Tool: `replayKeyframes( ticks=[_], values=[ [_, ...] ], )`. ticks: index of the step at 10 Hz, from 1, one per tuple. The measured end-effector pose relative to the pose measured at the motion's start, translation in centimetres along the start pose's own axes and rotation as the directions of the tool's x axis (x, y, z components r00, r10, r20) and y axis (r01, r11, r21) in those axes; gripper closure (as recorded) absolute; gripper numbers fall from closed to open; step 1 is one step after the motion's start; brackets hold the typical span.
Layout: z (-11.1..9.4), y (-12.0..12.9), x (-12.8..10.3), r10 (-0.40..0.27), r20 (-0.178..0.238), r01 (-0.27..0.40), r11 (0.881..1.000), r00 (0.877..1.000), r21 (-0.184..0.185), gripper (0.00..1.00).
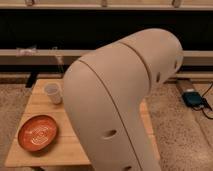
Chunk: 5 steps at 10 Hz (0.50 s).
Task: Push the eraser across the table
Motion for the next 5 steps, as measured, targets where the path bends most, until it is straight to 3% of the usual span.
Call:
replayKeyframes(
  ticks=[5],
  values=[
    [0.5, 0.8, -1.8, -0.01, 0.019, 0.01, 1.0, 1.0, 0.011, 1.0]
  ],
)
